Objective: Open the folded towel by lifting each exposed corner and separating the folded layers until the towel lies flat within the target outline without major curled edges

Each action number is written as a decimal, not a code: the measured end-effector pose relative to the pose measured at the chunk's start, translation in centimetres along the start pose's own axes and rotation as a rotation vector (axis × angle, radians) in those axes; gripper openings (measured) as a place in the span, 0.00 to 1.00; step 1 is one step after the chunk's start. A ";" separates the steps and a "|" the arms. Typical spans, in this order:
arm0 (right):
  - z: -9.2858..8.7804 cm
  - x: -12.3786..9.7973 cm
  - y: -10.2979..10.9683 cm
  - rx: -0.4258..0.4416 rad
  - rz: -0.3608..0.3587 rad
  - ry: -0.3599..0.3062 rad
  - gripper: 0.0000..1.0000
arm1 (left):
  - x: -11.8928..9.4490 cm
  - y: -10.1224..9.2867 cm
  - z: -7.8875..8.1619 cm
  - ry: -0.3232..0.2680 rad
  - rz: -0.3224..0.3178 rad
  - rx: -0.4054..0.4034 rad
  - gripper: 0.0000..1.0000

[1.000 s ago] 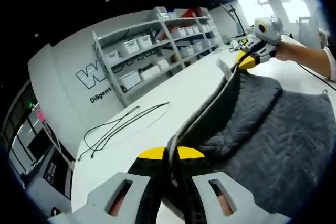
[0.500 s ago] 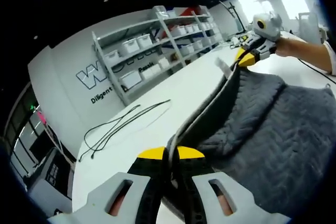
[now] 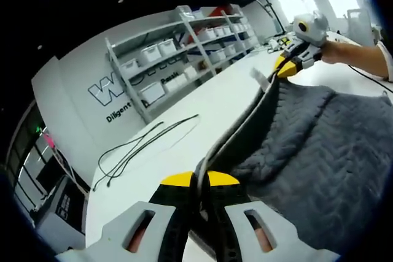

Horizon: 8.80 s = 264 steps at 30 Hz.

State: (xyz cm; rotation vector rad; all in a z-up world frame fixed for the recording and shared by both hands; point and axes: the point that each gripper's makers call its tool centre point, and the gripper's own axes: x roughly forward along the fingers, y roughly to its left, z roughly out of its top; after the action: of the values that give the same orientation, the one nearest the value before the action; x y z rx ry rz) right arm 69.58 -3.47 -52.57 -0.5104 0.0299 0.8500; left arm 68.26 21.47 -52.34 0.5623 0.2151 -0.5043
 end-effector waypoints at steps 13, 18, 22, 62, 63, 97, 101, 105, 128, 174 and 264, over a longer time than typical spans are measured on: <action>-0.8 0.5 0.0 -0.036 -0.026 0.032 0.02 | 0.8 0.0 -0.9 0.014 0.005 0.011 0.07; -0.9 0.7 0.3 -0.054 -0.030 0.048 0.03 | 0.8 0.2 -1.2 0.022 0.010 0.024 0.08; -1.2 0.8 0.5 -0.061 -0.028 0.058 0.03 | 1.0 0.0 -1.5 0.027 0.010 0.025 0.08; -3.0 1.0 0.8 -0.062 -0.014 0.123 0.04 | 1.8 -0.1 -3.1 0.069 0.014 0.053 0.17; -3.1 1.0 0.8 -0.061 -0.016 0.127 0.05 | 1.8 -0.1 -3.1 0.069 0.016 0.055 0.19; -2.3 1.3 1.1 -0.047 -0.009 0.084 0.18 | 0.8 0.1 -1.8 0.000 -0.031 -0.058 0.40; -2.5 1.4 1.3 -0.006 0.011 0.085 0.17 | 0.6 0.2 -1.9 -0.003 -0.051 -0.084 0.38; -2.7 1.4 1.8 0.028 0.035 0.089 0.17 | 0.6 -0.3 -1.7 -0.022 -0.090 -0.126 0.33; -3.3 1.9 3.2 0.264 0.110 0.082 0.29 | 2.9 -0.9 -3.4 -0.009 -0.113 -0.318 0.50; -4.2 1.9 4.2 0.389 0.126 0.131 0.35 | 3.2 -1.9 -3.9 0.036 -0.121 -0.397 0.53; 1.6 -0.6 0.4 0.553 0.119 -0.124 0.00 | -2.6 1.9 0.5 -0.015 -0.097 -0.503 0.02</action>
State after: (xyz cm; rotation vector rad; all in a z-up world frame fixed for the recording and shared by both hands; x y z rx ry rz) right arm 68.65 -2.96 -51.18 0.0637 0.1780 0.9425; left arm 66.98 23.62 -50.26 0.0577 0.3437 -0.5248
